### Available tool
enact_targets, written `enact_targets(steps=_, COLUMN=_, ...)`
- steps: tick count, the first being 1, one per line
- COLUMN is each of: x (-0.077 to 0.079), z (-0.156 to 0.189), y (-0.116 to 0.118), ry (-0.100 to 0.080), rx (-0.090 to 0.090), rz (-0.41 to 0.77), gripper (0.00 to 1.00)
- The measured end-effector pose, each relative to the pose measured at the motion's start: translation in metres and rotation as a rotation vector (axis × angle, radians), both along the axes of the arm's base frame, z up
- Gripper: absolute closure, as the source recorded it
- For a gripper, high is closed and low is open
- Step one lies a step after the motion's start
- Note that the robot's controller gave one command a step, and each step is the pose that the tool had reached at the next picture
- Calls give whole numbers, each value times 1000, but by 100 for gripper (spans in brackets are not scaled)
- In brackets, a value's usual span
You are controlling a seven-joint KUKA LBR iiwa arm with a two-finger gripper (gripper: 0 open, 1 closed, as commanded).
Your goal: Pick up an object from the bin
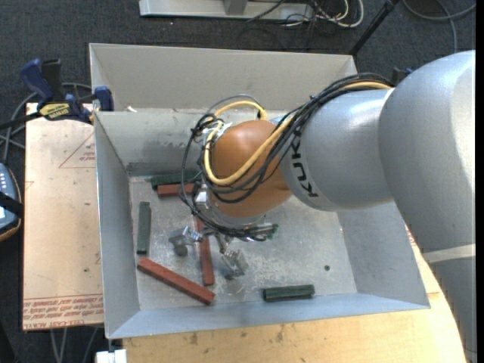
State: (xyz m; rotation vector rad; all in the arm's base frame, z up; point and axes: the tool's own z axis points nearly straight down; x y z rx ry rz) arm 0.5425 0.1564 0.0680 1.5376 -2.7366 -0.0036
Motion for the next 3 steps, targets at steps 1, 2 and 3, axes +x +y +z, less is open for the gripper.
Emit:
enact_targets(steps=1, x=2, z=3, y=0, ry=-4, rx=1, rz=-1, gripper=100)
enact_targets(steps=2, x=-17, z=3, y=-50, ry=-4, rx=1, rz=266, gripper=100)
enact_targets(steps=3, x=-43, z=170, y=-53, ry=-13, rx=2, rz=359, gripper=100)
